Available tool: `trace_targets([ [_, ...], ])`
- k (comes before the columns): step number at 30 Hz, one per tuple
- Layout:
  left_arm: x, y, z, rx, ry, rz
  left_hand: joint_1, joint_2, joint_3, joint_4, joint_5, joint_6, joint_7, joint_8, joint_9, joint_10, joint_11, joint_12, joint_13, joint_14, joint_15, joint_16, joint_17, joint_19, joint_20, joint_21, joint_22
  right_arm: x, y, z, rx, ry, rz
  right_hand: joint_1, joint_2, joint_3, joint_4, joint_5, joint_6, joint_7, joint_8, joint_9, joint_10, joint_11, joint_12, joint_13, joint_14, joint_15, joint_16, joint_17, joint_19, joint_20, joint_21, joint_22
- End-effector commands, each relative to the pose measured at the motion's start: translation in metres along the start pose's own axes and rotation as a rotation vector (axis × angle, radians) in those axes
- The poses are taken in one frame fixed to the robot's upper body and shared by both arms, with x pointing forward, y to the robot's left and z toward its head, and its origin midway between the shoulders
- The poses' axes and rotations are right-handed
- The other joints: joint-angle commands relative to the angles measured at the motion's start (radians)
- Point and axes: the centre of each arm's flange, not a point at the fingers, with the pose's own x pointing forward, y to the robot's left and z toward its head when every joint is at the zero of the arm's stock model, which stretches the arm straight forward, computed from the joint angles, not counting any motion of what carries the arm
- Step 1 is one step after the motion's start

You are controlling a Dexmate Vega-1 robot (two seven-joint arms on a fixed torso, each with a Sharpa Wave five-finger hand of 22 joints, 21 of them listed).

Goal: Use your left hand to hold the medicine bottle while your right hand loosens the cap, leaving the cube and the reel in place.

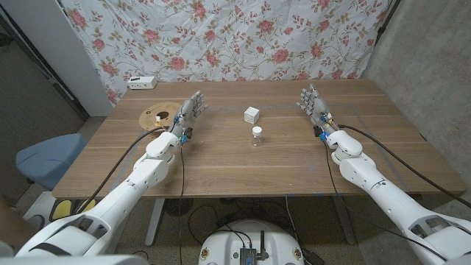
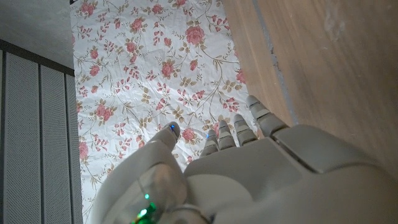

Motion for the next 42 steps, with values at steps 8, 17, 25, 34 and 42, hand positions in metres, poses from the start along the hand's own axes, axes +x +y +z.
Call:
trace_targets([
  [8, 0.013, 0.002, -0.002, 0.056, 0.026, -0.006, 0.012, -0.008, 0.008, -0.012, 0.005, -0.004, -0.005, 0.003, 0.003, 0.014, -0.004, 0.007, 0.003, 0.012, 0.004, 0.003, 0.001, 0.011, 0.0, -0.002, 0.001, -0.002, 0.003, 0.004, -0.042, -0.026, 0.018, -0.008, 0.001, -0.005, 0.0, 0.011, 0.002, -0.035, 0.007, 0.003, 0.006, 0.0, 0.008, -0.001, 0.005, -0.011, 0.009, -0.012, 0.004, -0.058, 0.0, 0.005],
  [17, 0.008, -0.002, 0.01, 0.103, 0.044, -0.017, 0.015, -0.012, 0.009, -0.02, 0.005, -0.006, -0.007, 0.002, 0.003, 0.016, -0.006, 0.007, 0.003, 0.013, 0.002, 0.001, 0.001, 0.009, 0.001, -0.007, 0.001, -0.003, 0.005, 0.005, -0.056, -0.022, 0.014, -0.015, 0.003, -0.007, -0.006, 0.017, -0.001, -0.013, 0.01, 0.002, 0.005, -0.002, 0.011, -0.003, 0.004, -0.011, 0.011, -0.026, 0.004, -0.058, -0.003, 0.005],
  [25, 0.009, -0.011, 0.015, 0.135, 0.054, -0.027, 0.024, -0.018, 0.01, -0.035, 0.004, -0.012, -0.016, -0.001, 0.003, 0.015, -0.011, 0.005, 0.003, 0.01, -0.002, -0.002, -0.001, 0.004, 0.001, -0.013, 0.001, 0.003, 0.004, 0.007, -0.071, -0.014, 0.025, -0.018, 0.005, -0.007, -0.012, 0.022, -0.006, -0.034, 0.01, 0.001, 0.003, -0.003, 0.011, -0.004, 0.002, -0.013, 0.012, -0.038, 0.004, -0.059, -0.005, 0.005],
  [34, 0.008, -0.02, 0.02, 0.181, 0.054, -0.043, 0.046, -0.033, 0.014, -0.069, 0.002, -0.022, -0.025, -0.003, 0.003, 0.012, -0.021, 0.001, 0.002, 0.007, -0.012, -0.004, -0.001, -0.003, -0.003, -0.024, 0.0, 0.01, 0.001, 0.005, -0.086, -0.022, 0.025, -0.034, 0.01, -0.009, -0.03, 0.039, -0.014, -0.033, 0.015, 0.002, 0.0, -0.005, 0.015, -0.006, -0.001, -0.014, 0.019, -0.09, 0.003, -0.06, -0.007, 0.005],
  [42, 0.002, -0.03, 0.026, 0.215, 0.041, -0.06, 0.075, -0.05, 0.016, -0.111, -0.001, -0.015, -0.033, 0.001, 0.003, 0.024, -0.036, 0.004, 0.002, 0.015, -0.025, -0.002, -0.002, -0.002, -0.005, -0.03, -0.001, 0.011, -0.001, 0.006, -0.098, -0.031, 0.022, -0.037, 0.012, -0.006, -0.037, 0.045, -0.018, -0.027, 0.014, 0.001, -0.001, -0.005, 0.015, -0.006, -0.002, -0.015, 0.02, -0.1, 0.003, -0.061, -0.007, 0.005],
])
